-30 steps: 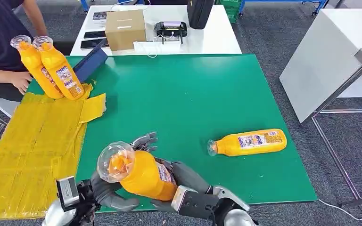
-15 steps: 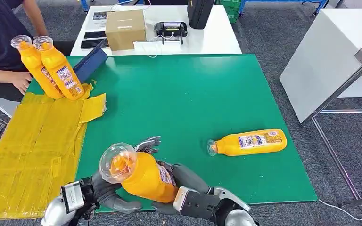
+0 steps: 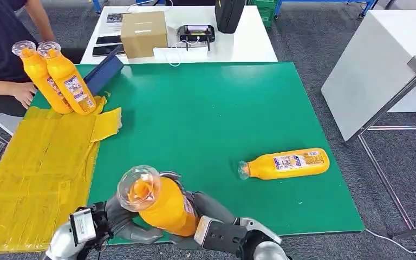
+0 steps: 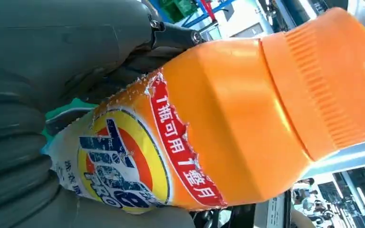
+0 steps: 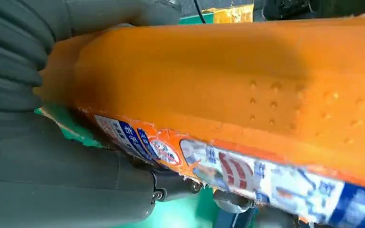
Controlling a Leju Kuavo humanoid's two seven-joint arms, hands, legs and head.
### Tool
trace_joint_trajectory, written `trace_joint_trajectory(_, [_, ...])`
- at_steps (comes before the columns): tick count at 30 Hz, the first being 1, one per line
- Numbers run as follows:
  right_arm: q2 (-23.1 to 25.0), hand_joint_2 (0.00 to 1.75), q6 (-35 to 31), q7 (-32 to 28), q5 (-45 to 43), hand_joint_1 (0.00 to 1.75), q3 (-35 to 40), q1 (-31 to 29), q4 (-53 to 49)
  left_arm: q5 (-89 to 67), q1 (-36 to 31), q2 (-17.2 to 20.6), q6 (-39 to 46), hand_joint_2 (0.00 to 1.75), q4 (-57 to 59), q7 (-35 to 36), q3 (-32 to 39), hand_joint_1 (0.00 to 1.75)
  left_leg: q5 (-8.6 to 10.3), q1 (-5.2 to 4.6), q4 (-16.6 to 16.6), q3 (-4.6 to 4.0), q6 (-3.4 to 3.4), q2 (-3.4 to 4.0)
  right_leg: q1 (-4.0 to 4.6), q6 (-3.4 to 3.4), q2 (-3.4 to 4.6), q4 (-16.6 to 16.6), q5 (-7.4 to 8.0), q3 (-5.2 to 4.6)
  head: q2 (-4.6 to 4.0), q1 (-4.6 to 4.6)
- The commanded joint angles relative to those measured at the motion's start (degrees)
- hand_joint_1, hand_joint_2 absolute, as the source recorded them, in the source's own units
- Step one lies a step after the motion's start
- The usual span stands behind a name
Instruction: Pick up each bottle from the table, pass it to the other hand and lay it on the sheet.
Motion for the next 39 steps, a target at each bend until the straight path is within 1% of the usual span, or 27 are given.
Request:
trace_joint_trajectory(1, [1.3,1.75,0.8,-0.5,0.3,1.75,0.1,-0.5,5.9,0.7,-2.3,3.0,0.3,1.75,1.5,0.0,-3.1,1.75,0.00,0.00,-0.1,0.12,-0.03,-0.10,-0.02,-0.06,0.15,0.0,-0.02,0.10,0.00,0.00])
trace_joint_trajectory(2, [1.3,1.75,-0.1,-0.5,1.4,1.75,-0.2,-0.2,5.6,0.6,-2.2,3.1,0.5,1.75,1.5,0.0,-2.9,1.75,0.00,-0.03,0.0,0.15,-0.04,-0.21,-0.06,-0.08,0.13,0.0,-0.06,0.15,0.00,0.00])
trace_joint_trajectory(3, [1.4,1.75,-1.2,-0.5,3.1,0.65,-0.6,0.1,5.1,0.3,-1.8,3.1,1.1,1.75,1.4,0.0,-2.5,1.75,0.00,-0.01,0.0,0.11,-0.04,-0.15,-0.03,-0.07,0.14,0.0,-0.04,0.11,0.00,0.00])
trace_joint_trajectory(4, [0.2,1.75,-3.0,0.7,6.5,0.00,-0.7,0.4,3.6,-0.8,-1.2,3.3,2.1,1.75,1.1,0.2,-1.9,1.75,0.00,-0.02,-0.1,0.12,-0.04,-0.14,-0.04,-0.07,0.13,0.0,-0.04,0.11,0.00,0.00])
trace_joint_trajectory(5, [-1.5,1.75,-3.8,1.1,6.3,0.00,-1.2,1.0,1.8,-1.8,-0.8,3.6,2.9,1.75,1.1,-0.1,-1.5,1.75,-0.02,-0.03,-0.1,0.17,-0.05,-0.18,-0.06,-0.09,0.16,0.0,-0.08,0.15,0.00,0.00])
trace_joint_trajectory(7, [-3.1,1.75,-6.8,1.3,10.3,0.00,-4.3,3.6,-2.0,-6.4,0.0,4.1,6.9,1.75,0.9,-0.3,1.0,1.75,-0.01,-0.01,0.0,0.07,-0.02,-0.13,-0.02,-0.04,0.09,0.0,-0.03,0.07,0.00,0.00])
trace_joint_trajectory(8, [-3.4,1.75,-6.7,1.3,10.4,0.00,-5.1,4.1,-2.8,-6.3,0.0,4.4,6.7,1.75,1.0,-0.3,1.5,1.75,-0.02,-0.05,0.0,0.13,-0.02,-0.25,-0.08,-0.06,0.05,0.0,-0.10,0.14,0.00,0.00])
trace_joint_trajectory(9, [-3.4,0.00,-9.1,2.3,14.7,0.00,-7.5,5.9,-4.7,-11.7,0.0,5.1,10.7,1.75,0.7,-0.2,3.5,1.75,-0.07,-0.09,0.0,0.18,-0.04,-0.33,-0.13,-0.09,0.11,0.1,-0.17,0.19,0.00,0.00])
trace_joint_trajectory(10, [-4.7,0.00,-9.0,2.4,15.0,0.00,-9.3,6.0,-5.7,-14.9,-0.5,5.7,12.6,1.75,1.0,0.1,4.5,1.75,0.00,-0.02,0.0,0.04,-0.02,-0.17,-0.04,-0.04,0.05,0.0,-0.05,0.04,0.00,-0.02])
trace_joint_trajectory(11, [-5.0,0.00,-8.2,1.8,14.3,0.00,-11.0,6.3,-6.2,-14.9,-0.8,5.7,12.1,1.75,1.3,-0.2,5.6,1.75,-0.02,-0.02,0.0,0.04,-0.02,-0.21,-0.05,-0.05,0.04,0.1,-0.07,0.05,0.00,0.00])
trace_joint_trajectory(12, [-5.3,0.00,-8.3,1.8,14.5,0.00,-13.1,6.6,-6.5,-22.1,-1.6,6.9,15.9,1.75,1.5,0.6,5.9,1.75,0.00,-0.03,0.0,-0.01,-0.01,-0.20,-0.04,-0.04,0.02,0.1,-0.05,0.01,0.00,0.02])
trace_joint_trajectory(14, [-5.3,0.00,-7.4,1.5,14.6,0.00,-14.4,6.8,-6.7,-22.2,-1.9,6.9,15.5,1.75,1.9,0.3,6.9,1.75,0.01,-0.03,0.0,-0.02,-0.03,-0.20,-0.05,-0.06,0.06,0.1,-0.05,-0.01,0.00,0.02])
trace_joint_trajectory(15, [-5.4,0.00,-8.3,1.9,15.7,0.00,-16.2,7.1,-6.9,-30.5,-2.7,8.3,20.2,1.75,2.3,1.6,6.7,1.75,0.02,-0.01,0.0,-0.03,-0.03,-0.14,-0.02,-0.05,0.04,0.0,-0.01,-0.02,0.00,0.00])
trace_joint_trajectory(16, [-6.0,0.00,-8.5,2.0,15.6,0.00,-18.1,7.4,-7.2,-34.4,-3.6,9.5,22.3,1.75,3.3,2.5,6.9,1.75,0.02,-0.01,0.0,-0.04,-0.03,-0.17,-0.02,-0.05,0.03,0.1,-0.02,-0.02,0.00,0.00])
trace_joint_trajectory(17, [-6.2,0.00,-8.1,1.9,15.1,0.00,-19.0,7.4,-7.3,-34.4,-3.9,9.8,22.3,1.75,3.7,2.2,7.4,1.75,0.02,-0.04,0.0,-0.01,-0.04,-0.23,-0.06,-0.08,0.07,0.1,-0.05,0.00,0.00,0.00])
trace_joint_trajectory(18, [-6.5,0.00,-7.9,2.1,14.6,0.00,-21.3,7.7,-7.3,-40.2,-5.0,11.6,24.1,1.75,5.0,3.6,7.4,1.75,0.04,-0.03,0.0,-0.02,-0.04,-0.27,-0.04,-0.08,0.02,0.1,-0.05,-0.02,0.00,0.00])
trace_joint_trajectory(19, [-7.1,0.00,-8.0,2.4,13.5,0.00,-23.5,8.1,-7.4,-42.4,-6.0,12.9,24.8,1.75,6.7,4.3,7.7,1.75,0.04,-0.02,0.0,-0.02,-0.03,-0.27,-0.03,-0.06,-0.04,0.1,-0.05,0.00,0.00,0.02])
trace_joint_trajectory(20, [-8.3,0.00,-7.8,2.2,13.2,0.00,-25.5,7.8,-7.2,-49.8,-7.4,15.1,27.8,1.75,9.0,6.2,7.1,1.75,0.04,-0.04,0.0,0.01,-0.05,-0.35,-0.06,-0.09,-0.03,0.1,-0.08,0.01,0.00,0.00])
trace_joint_trajectory(21, [-9.3,0.00,-6.9,1.8,11.5,0.00,-28.4,7.8,-6.8,-54.3,-9.2,16.9,29.0,1.75,12.2,6.8,6.7,1.75,0.06,-0.02,0.0,-0.02,-0.05,-0.27,-0.03,-0.07,-0.03,0.1,-0.04,-0.02,0.00,0.02])
trace_joint_trajectory(22, [-9.4,0.00,-6.1,1.4,10.9,0.00,-29.5,7.8,-6.7,-54.2,-9.6,17.1,29.7,1.75,13.5,6.0,7.1,1.75,0.07,-0.04,0.0,0.02,-0.04,-0.28,-0.05,-0.07,-0.03,0.1,-0.03,0.01,0.00,0.00])
trace_joint_trajectory(32, [-8.7,0.00,-5.6,1.3,11.1,0.00,-29.4,8.1,-6.9,-54.3,-9.4,16.6,29.9,1.75,13.3,5.6,7.1,1.75,0.02,-0.04,0.0,0.10,-0.09,-0.19,-0.06,-0.08,0.13,0.1,-0.08,0.06,0.00,0.00])
trace_joint_trajectory(34, [-8.7,0.00,-5.6,1.3,11.1,0.00,-29.4,8.1,-6.9,-54.3,-9.4,16.6,29.9,1.75,13.3,5.6,7.1,1.75,0.06,-0.03,0.0,-0.02,-0.08,-0.15,-0.03,-0.06,0.08,0.1,-0.02,-0.05,0.00,0.02])
trace_joint_trajectory(35, [-8.7,0.00,-5.6,1.3,11.1,0.00,-29.4,8.1,-6.9,-54.3,-9.4,16.6,29.9,1.75,13.3,5.6,7.1,1.75,0.05,-0.04,0.0,0.02,-0.09,-0.22,-0.05,-0.08,0.10,0.1,-0.06,-0.01,0.00,0.00])
trace_joint_trajectory(36, [-8.9,0.00,-5.8,1.7,11.5,0.00,-29.3,8.0,-6.9,-56.5,-9.5,17.2,29.8,1.75,13.4,7.2,6.5,1.75,0.06,-0.05,0.0,-0.03,-0.09,-0.19,-0.05,-0.07,0.08,0.1,-0.04,-0.07,0.00,0.00])
trace_joint_trajectory(37, [-9.9,0.00,-5.8,2.0,11.8,0.00,-29.8,7.5,-6.6,-61.7,-10.2,18.7,30.2,1.75,14.9,9.8,5.4,1.75,0.07,-0.03,0.0,-0.05,-0.08,-0.16,-0.03,-0.06,0.07,0.1,-0.02,-0.09,0.00,0.00])
trace_joint_trajectory(39, [-11.5,0.00,-5.2,2.2,10.0,0.00,-32.1,6.7,-5.5,-68.1,-12.6,21.8,31.6,1.75,20.2,11.1,3.7,1.75,0.07,-0.05,0.0,-0.06,-0.08,-0.17,-0.05,-0.06,0.08,0.1,-0.02,-0.11,0.00,0.00])
